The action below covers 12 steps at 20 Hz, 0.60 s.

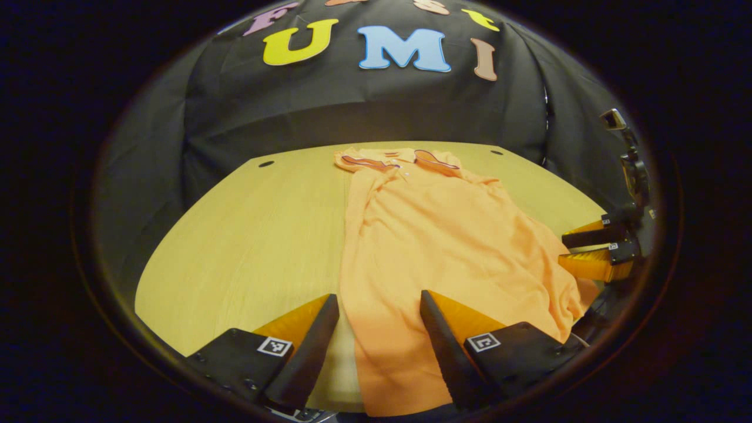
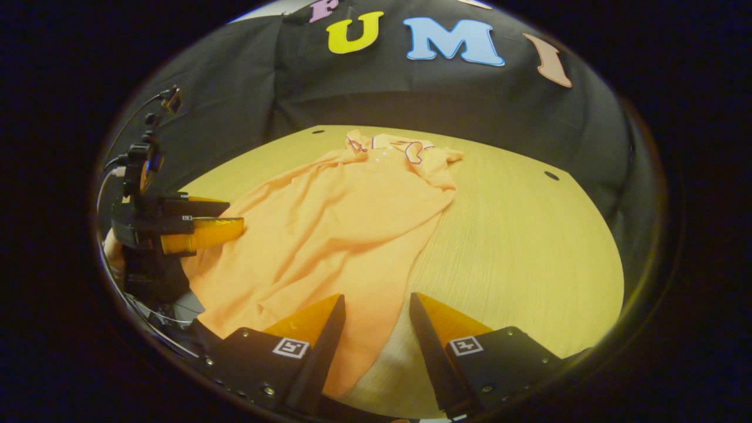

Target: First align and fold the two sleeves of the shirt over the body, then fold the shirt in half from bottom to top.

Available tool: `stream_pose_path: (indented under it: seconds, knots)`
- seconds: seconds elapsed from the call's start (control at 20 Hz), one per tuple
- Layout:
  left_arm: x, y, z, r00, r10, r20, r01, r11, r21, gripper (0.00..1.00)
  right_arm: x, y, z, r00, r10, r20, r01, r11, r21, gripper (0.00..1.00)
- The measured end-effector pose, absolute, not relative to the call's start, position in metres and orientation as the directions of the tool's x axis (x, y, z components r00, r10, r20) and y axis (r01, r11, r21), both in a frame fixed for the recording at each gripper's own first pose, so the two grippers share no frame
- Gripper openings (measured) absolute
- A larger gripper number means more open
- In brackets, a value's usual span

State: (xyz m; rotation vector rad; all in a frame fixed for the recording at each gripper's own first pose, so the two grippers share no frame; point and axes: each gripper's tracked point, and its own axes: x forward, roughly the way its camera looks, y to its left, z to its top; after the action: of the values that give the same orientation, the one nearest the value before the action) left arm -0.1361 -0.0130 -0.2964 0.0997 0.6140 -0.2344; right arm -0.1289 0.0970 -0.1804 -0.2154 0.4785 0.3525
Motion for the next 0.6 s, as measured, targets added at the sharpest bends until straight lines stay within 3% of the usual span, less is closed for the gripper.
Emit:
stream_pose_path:
  seconds: [0.15,0.25,0.3,0.45,0.5,0.55,0.6]
  knots:
    - [-0.138,-0.013,-0.297,0.808,-0.179,-0.561,0.233,0.972,0.026,0.96,-0.13,0.098,-0.182,0.841,0.28,-0.462,-0.375,0.918,-0.126,0.69]
    - [-0.139,-0.015,-0.297,0.818,-0.179,-0.547,0.233,0.972,0.03,0.95,-0.13,0.098,-0.183,0.845,0.282,-0.453,-0.373,0.92,-0.123,0.72]
    - [-0.14,-0.016,-0.297,0.818,-0.19,-0.543,0.243,0.97,0.027,0.9,-0.129,0.099,-0.183,0.845,0.284,-0.452,-0.375,0.918,-0.125,0.7]
    - [-0.136,-0.012,-0.297,0.827,-0.186,-0.53,0.237,0.971,0.028,0.64,-0.136,0.106,-0.184,0.83,0.313,-0.462,-0.409,0.904,-0.121,0.72]
    - [-0.136,-0.009,-0.297,0.834,-0.178,-0.523,0.225,0.974,0.027,0.54,-0.134,0.107,-0.187,0.83,0.317,-0.459,-0.411,0.903,-0.121,0.57]
    - [-0.134,-0.007,-0.296,0.84,-0.177,-0.513,0.219,0.976,0.021,0.33,-0.134,0.108,-0.186,0.83,0.317,-0.458,-0.417,0.899,-0.133,0.51]
    - [-0.131,-0.004,-0.297,0.846,-0.168,-0.505,0.207,0.978,0.022,0.29,-0.136,0.112,-0.186,0.822,0.337,-0.458,-0.435,0.892,-0.125,0.51]
